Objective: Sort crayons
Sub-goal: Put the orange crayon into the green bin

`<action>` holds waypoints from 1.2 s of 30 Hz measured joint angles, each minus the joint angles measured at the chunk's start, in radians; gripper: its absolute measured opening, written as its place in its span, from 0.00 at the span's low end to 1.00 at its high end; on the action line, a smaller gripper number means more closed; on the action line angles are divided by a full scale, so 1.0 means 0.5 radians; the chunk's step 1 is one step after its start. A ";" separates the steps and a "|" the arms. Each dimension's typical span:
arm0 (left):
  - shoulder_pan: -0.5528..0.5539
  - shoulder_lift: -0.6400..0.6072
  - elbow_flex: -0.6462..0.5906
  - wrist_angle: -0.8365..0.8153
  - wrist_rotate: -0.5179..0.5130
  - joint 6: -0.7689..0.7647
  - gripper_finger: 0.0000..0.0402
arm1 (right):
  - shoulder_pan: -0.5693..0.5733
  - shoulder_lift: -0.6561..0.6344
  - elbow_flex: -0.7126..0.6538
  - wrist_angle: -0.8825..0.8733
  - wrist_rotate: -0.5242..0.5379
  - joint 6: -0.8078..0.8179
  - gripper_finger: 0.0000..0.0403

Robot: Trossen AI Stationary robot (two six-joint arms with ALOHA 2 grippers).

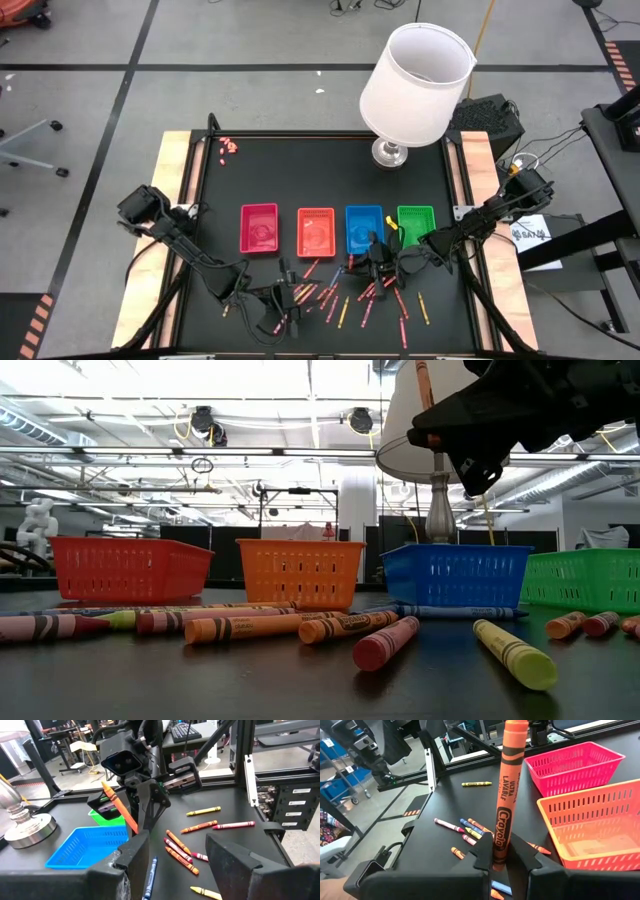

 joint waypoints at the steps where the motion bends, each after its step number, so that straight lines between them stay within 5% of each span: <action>1: 0.000 0.000 0.000 0.001 0.000 0.000 0.49 | 0.000 0.000 0.000 0.000 0.000 0.000 0.05; 36: 0.035 0.000 0.000 -0.057 0.000 -0.053 0.49 | 0.047 -0.235 -0.001 -0.629 -0.015 0.288 0.05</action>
